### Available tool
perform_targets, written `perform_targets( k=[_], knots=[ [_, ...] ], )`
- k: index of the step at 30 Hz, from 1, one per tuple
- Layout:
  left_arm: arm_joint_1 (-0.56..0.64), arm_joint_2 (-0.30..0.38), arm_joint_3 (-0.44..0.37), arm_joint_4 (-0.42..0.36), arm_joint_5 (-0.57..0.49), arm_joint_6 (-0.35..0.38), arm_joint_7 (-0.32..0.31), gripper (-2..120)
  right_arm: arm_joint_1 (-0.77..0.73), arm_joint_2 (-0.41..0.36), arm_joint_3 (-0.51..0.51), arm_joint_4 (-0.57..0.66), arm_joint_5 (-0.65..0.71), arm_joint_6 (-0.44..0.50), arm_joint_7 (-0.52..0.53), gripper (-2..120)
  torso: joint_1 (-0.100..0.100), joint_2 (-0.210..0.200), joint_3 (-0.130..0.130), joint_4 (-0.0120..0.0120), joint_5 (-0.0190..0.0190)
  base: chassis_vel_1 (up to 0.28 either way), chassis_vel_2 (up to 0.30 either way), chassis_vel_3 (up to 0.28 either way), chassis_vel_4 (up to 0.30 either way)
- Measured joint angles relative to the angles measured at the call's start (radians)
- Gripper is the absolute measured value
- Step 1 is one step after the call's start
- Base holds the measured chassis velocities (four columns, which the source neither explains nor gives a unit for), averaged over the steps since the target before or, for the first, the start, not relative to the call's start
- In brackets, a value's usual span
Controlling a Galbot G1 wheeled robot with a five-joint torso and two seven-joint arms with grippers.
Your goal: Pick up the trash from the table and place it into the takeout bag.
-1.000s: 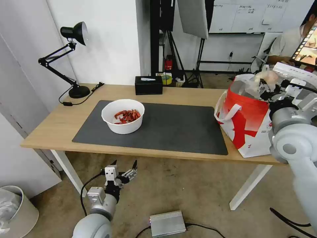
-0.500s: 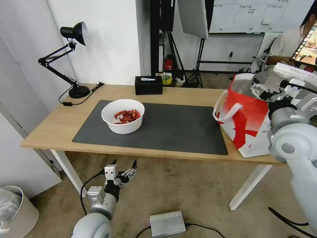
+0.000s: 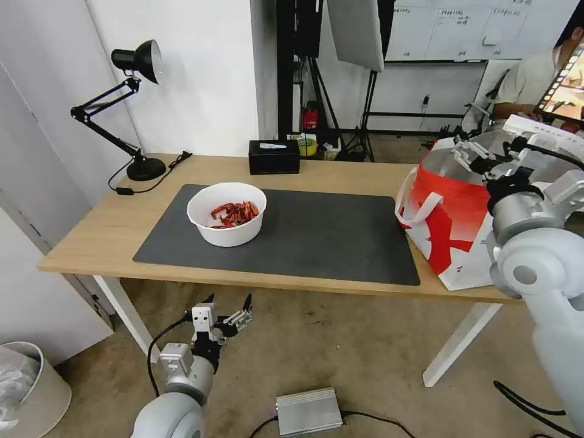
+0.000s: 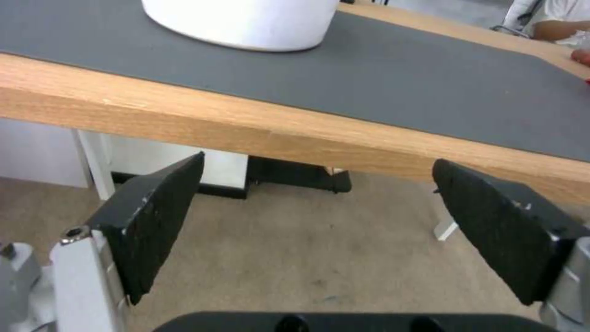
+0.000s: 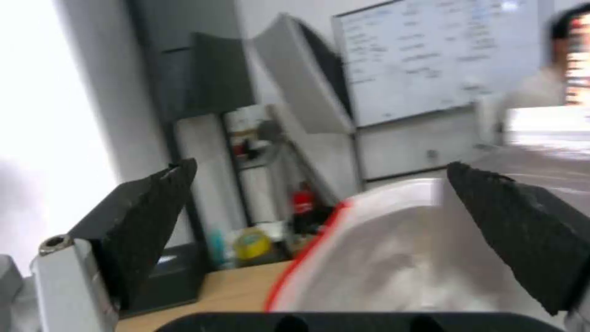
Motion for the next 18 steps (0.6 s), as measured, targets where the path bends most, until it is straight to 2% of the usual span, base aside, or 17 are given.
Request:
perform_targets(
  k=[2,3,4,5,6,7,8,9,15,18],
  knots=[
    [0.001,0.000,0.000,0.000,0.000,0.000,0.000,100,-0.010,-0.001,0.000,0.003,-0.003,0.008,-0.034,100,0.000,0.000,0.000,0.0000,-0.0001,0.000,0.000,0.000,0.000],
    [0.002,-0.001,-0.001,0.000,0.000,-0.001,0.000,100,-0.029,-0.005,-0.001,0.007,-0.007,0.022,-0.112,100,0.000,0.000,0.000,0.0000,-0.0001,0.000,0.000,0.000,0.000],
    [0.002,-0.001,-0.001,0.000,0.000,-0.001,0.000,100,-0.033,-0.006,-0.001,0.007,-0.007,0.024,-0.127,100,0.000,0.000,0.000,0.0000,-0.0001,0.000,0.000,0.000,0.000],
    [0.002,-0.002,-0.001,-0.002,0.000,-0.002,0.000,100,-0.050,-0.010,-0.001,0.010,-0.009,0.029,-0.202,100,0.000,0.000,0.000,0.0000,-0.0002,0.000,0.000,0.000,0.000],
    [0.002,-0.002,-0.001,-0.002,0.000,-0.002,0.000,100,-0.050,-0.010,-0.001,0.010,-0.009,0.029,-0.202,100,0.000,0.000,0.000,0.0000,-0.0002,0.000,0.000,0.000,0.000],
    [0.003,-0.002,-0.001,-0.003,0.000,-0.003,0.000,100,-0.069,-0.016,-0.001,0.011,-0.015,0.030,-0.274,100,0.000,0.000,0.000,0.0001,0.0000,0.000,0.000,0.000,0.000],
    [0.003,-0.002,-0.001,-0.003,0.000,-0.003,0.000,100,-0.069,-0.016,-0.001,0.011,-0.015,0.030,-0.274,100,0.000,0.000,0.000,0.0001,0.0000,0.000,0.000,0.000,0.000],
    [0.003,-0.003,-0.003,-0.005,0.001,-0.004,0.000,100,-0.100,-0.022,0.000,0.012,-0.033,0.030,-0.353,100,0.000,0.000,0.000,0.0001,-0.0001,0.000,0.000,0.000,0.000],
    [0.010,-0.002,-0.022,-0.009,0.000,-0.015,0.002,100,-0.166,-0.031,0.001,0.047,-0.075,-0.017,-0.379,100,0.000,0.000,0.000,-0.0002,-0.0001,0.000,0.000,0.000,0.000],
    [0.025,-0.010,-0.039,-0.016,0.001,-0.023,0.003,100,-0.205,-0.033,-0.025,0.066,-0.111,-0.059,-0.373,100,0.000,0.000,0.000,0.0007,0.0000,0.000,0.000,0.000,0.000]
  ],
)
